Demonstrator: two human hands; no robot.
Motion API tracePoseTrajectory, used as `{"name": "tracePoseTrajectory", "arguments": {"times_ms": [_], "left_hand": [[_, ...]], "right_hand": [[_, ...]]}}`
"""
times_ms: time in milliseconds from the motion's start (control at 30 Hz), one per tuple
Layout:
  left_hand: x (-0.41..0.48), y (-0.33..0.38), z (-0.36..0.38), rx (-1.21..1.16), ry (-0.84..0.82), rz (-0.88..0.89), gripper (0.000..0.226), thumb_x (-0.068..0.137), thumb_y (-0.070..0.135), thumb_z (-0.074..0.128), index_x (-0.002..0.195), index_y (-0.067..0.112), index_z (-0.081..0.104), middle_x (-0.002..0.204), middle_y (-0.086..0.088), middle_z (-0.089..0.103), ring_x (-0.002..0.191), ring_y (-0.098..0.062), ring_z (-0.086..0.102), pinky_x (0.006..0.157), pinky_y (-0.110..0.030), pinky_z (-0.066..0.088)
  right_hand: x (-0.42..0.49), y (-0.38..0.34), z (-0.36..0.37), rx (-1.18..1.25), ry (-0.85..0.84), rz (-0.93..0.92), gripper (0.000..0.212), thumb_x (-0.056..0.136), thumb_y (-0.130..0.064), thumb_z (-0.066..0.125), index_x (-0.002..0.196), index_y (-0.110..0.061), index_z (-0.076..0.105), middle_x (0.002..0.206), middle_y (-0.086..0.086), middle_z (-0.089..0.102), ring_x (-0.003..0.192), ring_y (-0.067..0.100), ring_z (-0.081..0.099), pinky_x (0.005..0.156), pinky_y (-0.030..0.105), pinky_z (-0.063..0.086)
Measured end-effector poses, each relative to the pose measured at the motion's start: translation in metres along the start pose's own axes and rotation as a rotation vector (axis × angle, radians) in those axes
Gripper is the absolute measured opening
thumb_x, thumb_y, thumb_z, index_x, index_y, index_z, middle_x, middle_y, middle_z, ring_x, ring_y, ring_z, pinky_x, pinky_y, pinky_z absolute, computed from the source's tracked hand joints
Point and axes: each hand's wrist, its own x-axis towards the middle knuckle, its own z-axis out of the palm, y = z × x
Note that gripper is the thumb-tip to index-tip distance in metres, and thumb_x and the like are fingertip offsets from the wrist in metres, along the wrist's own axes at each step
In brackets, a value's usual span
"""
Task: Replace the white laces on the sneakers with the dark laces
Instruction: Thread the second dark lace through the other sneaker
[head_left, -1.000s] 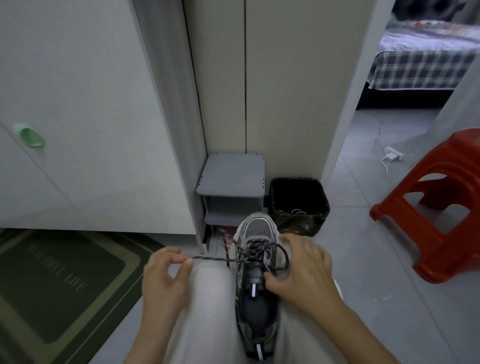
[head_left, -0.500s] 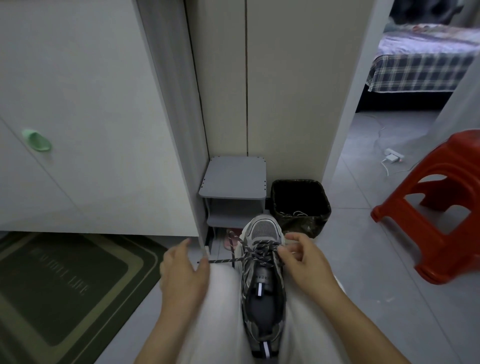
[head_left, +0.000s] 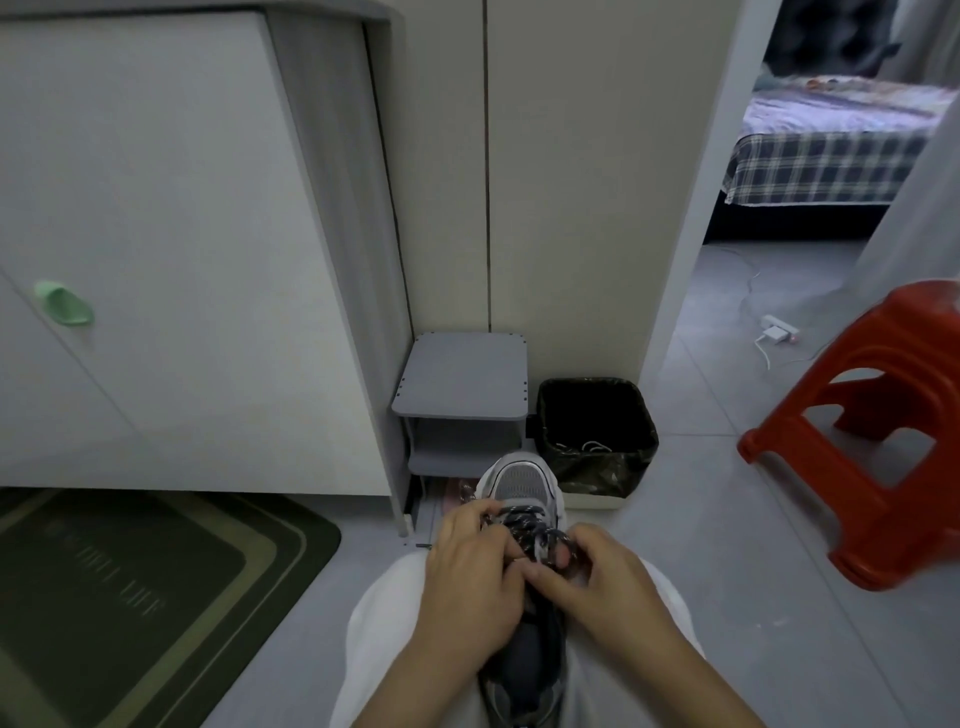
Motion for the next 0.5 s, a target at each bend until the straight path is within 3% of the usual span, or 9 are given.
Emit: {"name": "tracePoseTrajectory", "arguments": {"times_ms": [133,200,300,400,500], "left_hand": [[-0.005,-0.010,-0.005,-0.130,0.086,-0.035,0.026,0.084,0.021,0.060,0.066,0.034,0.046,0.122,0.017,0.032,0.124,-0.005,0.028,0.092,-0.017,0.023],[-0.009,-0.012,-0.010,-0.174,0.115,-0.030,0.033,0.083,0.018,0.063,0.063,0.037,0.044,0.119,0.016,0.032,0.120,-0.004,0.029,0.092,-0.018,0.024],[-0.016,-0.018,-0.016,-0.179,0.141,-0.034,0.033,0.082,0.016,0.065,0.065,0.036,0.046,0.119,0.014,0.037,0.118,-0.005,0.031,0.094,-0.021,0.029],[-0.019,-0.031,-0.019,-0.200,0.152,-0.098,0.021,0.082,0.016,0.065,0.067,0.026,0.054,0.120,0.011,0.043,0.116,-0.007,0.035,0.090,-0.023,0.031],[-0.022,-0.043,-0.022,-0.227,0.136,-0.173,0.025,0.083,0.018,0.066,0.065,0.030,0.053,0.118,0.011,0.046,0.114,-0.010,0.039,0.093,-0.029,0.039]], "right_hand": [[0.002,0.005,0.004,0.052,-0.006,0.013,0.038,0.060,-0.057,0.065,0.065,-0.025,0.047,0.070,-0.005,0.056,0.065,0.006,0.050,0.059,0.020,0.039],[0.002,0.006,0.004,0.059,-0.006,0.010,0.032,0.062,-0.051,0.069,0.067,-0.025,0.051,0.074,-0.006,0.058,0.069,0.006,0.053,0.062,0.019,0.040],[0.002,0.005,0.004,0.041,-0.003,0.002,0.024,0.069,-0.038,0.074,0.072,-0.024,0.054,0.076,-0.005,0.058,0.070,0.007,0.055,0.064,0.019,0.041],[0.002,0.004,0.005,0.051,0.002,0.002,0.021,0.070,-0.034,0.072,0.073,-0.023,0.054,0.076,-0.005,0.057,0.070,0.007,0.055,0.066,0.021,0.042],[0.002,0.005,0.005,0.047,0.000,0.001,0.018,0.071,-0.032,0.071,0.072,-0.024,0.055,0.077,-0.006,0.057,0.069,0.006,0.054,0.065,0.017,0.041]]}}
